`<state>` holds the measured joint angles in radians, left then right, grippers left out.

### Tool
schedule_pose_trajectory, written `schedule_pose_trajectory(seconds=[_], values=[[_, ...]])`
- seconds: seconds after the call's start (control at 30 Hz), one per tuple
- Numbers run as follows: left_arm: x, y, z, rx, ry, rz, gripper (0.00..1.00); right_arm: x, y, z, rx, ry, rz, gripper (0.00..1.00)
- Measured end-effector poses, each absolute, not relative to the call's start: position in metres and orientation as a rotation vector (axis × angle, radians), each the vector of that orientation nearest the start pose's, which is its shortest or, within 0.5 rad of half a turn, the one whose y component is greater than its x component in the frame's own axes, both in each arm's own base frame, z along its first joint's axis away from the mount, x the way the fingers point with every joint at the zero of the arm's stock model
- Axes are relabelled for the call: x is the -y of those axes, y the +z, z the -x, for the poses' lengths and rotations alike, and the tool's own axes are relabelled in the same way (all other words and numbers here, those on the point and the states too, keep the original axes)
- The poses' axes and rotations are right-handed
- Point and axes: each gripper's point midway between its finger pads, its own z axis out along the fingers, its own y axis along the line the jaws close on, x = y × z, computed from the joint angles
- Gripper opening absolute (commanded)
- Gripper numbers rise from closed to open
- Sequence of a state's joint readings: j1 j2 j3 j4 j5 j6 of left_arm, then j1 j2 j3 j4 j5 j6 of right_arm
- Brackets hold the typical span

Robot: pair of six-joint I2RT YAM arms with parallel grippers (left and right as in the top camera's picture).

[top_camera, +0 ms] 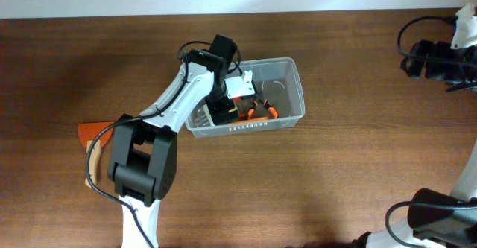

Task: Pack container
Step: 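Carry the marker pack into the container and release it, then move the left gripper to the scraper handle and grasp it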

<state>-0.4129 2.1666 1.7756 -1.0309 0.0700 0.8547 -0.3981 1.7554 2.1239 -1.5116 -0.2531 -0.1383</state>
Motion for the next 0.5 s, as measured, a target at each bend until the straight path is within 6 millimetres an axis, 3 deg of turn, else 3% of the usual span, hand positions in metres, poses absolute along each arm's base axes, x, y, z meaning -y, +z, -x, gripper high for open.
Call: schedule_pose_trajectory(seconds=[0.13,0.3,0.37,0.4,0.5], values=[[0.193,0.068,-0.416,-2.411,-0.036,-1.740,0.99,0.106,0.298,-0.362,-2.646,0.173,-0.273,0.99],[0.179,0.114,-0.428,-2.492,0.067,-1.585,0.99,0.105,0.299,-0.363,-2.645,0.177,-0.271,0.99],[0.163,0.142,-0.430,-2.537,0.112,-1.482,0.99,0.105,0.299,-0.363,-2.644,0.182,-0.269,0.99],[0.146,0.169,-0.429,-2.563,0.140,-1.377,0.99,0.104,0.299,-0.363,-2.644,0.184,-0.269,0.99],[0.101,0.217,-0.410,-2.643,0.166,-1.161,0.99,0.104,0.299,-0.363,-2.643,0.188,-0.268,0.98]])
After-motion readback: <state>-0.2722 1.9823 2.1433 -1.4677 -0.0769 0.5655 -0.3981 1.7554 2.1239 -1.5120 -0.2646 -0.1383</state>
